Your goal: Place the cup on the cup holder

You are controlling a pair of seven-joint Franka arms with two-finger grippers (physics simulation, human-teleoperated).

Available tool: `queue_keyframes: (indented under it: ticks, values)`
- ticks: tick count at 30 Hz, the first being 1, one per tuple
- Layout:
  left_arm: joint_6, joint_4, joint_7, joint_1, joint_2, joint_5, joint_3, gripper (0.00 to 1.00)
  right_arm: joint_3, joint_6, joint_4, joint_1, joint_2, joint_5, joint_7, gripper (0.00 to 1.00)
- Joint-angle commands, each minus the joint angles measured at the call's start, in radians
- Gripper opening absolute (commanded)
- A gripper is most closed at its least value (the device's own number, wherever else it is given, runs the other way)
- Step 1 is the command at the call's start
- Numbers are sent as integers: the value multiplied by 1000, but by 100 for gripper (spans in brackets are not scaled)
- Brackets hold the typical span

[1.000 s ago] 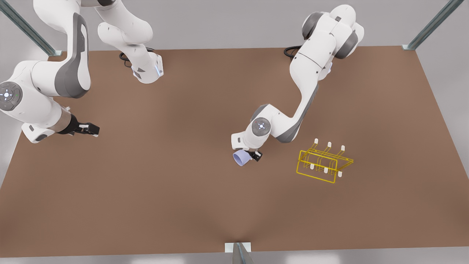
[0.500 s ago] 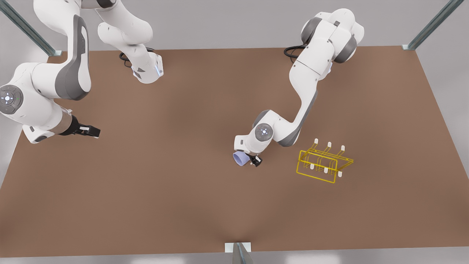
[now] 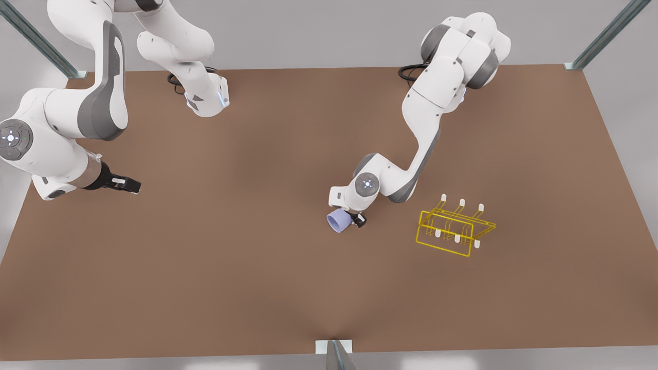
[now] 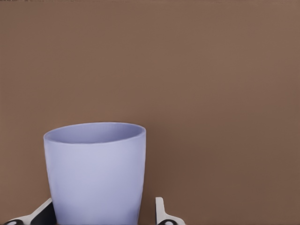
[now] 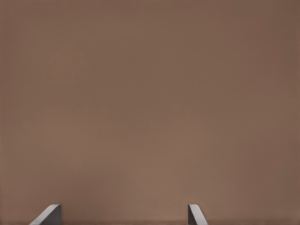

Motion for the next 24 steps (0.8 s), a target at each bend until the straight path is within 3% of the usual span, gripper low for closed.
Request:
queue_keyframes:
  ticks: [1,7,9,14,18,24]
  values:
    - [14,0,0,-1,3,-7,0,100,0,-1,1,1,-1,1,28,100]
    - [19,0,0,-5,19,-6,-2,100,0,-1,1,-1,5,1,26,100]
    - [11,0,-16,-5,16,-7,-2,68,0,-1,1,-1,5,1,25,100]
    - [-3,4,-29,-11,5,-7,-2,68,0,-3,0,-3,5,1,25,100]
    - [-245,2,-90,-13,-84,-1,0,72,0,-3,1,1,7,1,26,100]
    - [-900,-9,-587,-126,-379,173,31,72,0,-3,1,1,7,2,28,100]
